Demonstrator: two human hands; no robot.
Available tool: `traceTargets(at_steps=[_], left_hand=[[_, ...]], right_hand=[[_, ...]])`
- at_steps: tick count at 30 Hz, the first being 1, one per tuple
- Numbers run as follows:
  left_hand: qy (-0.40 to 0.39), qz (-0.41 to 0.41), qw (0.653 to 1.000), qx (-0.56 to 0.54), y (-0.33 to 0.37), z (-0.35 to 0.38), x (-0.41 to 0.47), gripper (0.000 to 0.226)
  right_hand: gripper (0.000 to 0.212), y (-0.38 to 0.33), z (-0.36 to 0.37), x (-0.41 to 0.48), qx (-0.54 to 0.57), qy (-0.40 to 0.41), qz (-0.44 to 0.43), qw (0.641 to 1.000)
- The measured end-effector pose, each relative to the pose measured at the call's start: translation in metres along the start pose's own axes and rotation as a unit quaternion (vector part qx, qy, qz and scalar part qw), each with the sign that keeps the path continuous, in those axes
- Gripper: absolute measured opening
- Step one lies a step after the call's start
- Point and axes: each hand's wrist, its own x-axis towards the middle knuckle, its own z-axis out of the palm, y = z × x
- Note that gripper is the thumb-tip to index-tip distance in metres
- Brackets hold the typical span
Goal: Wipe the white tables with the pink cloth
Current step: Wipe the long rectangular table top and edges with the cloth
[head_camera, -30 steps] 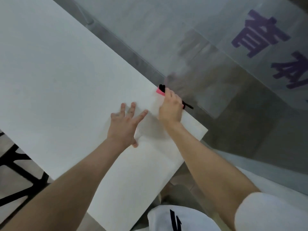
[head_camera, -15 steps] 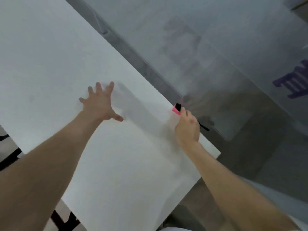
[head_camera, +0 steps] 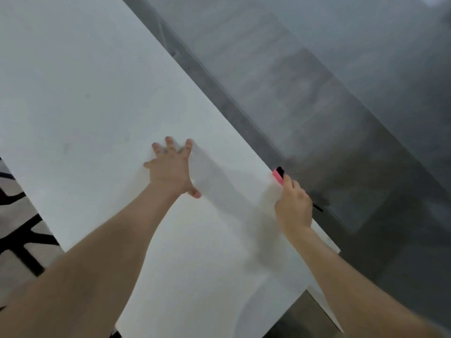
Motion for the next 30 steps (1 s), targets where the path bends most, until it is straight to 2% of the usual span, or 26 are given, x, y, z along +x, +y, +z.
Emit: traceTargets(at_steps=[4,8,10,12,15,17,19,21,23,25,27,30], left_hand=[[0.0,-0.004,1.0,-0.006,0.001,0.003,0.001,0.167],[0.013,-0.003,1.0,-0.007,0.0,0.007,0.005,0.166],[0.027,-0.004,1.0,-0.011,-0.002,0.01,0.006,0.165],[0.027,-0.003,1.0,-0.011,-0.003,0.01,0.006,0.164],[0.017,-0.009,1.0,-0.005,-0.002,0.007,0.003,0.164],[0.016,-0.014,1.0,-0.007,0.001,0.007,0.002,0.164],[0.019,-0.018,1.0,-0.012,0.003,0.006,0.002,0.165],[0.016,-0.02,1.0,-0.018,0.004,0.002,0.001,0.165],[0.021,-0.024,0.999,-0.022,0.006,0.0,0.001,0.164],[0.029,-0.026,0.999,-0.032,0.006,0.0,0.003,0.163],[0.02,-0.029,0.998,-0.055,0.005,0.002,0.003,0.163],[0.009,-0.028,0.998,-0.054,0.003,0.0,0.001,0.163]], right_hand=[[0.044,-0.048,-0.007,0.031,-0.038,-0.047,-0.014,0.998],[0.033,-0.165,-0.016,0.12,-0.044,-0.018,-0.108,0.993],[0.032,-0.211,-0.021,0.145,-0.022,-0.007,-0.12,0.992],[0.041,-0.214,-0.023,0.149,-0.025,-0.004,-0.129,0.991],[0.062,-0.147,-0.016,0.115,-0.031,0.004,-0.131,0.991],[0.066,-0.092,-0.017,0.078,-0.039,-0.004,-0.107,0.993],[0.061,-0.069,-0.017,0.063,-0.072,-0.036,-0.098,0.992],[0.045,-0.093,-0.022,0.082,-0.083,-0.076,-0.088,0.99],[0.034,-0.146,-0.024,0.126,-0.066,-0.082,-0.118,0.987],[0.03,-0.209,-0.024,0.173,-0.034,-0.069,-0.154,0.985],[0.031,-0.261,-0.029,0.205,0.013,-0.057,-0.15,0.987],[0.035,-0.269,-0.027,0.209,0.012,-0.052,-0.159,0.986]])
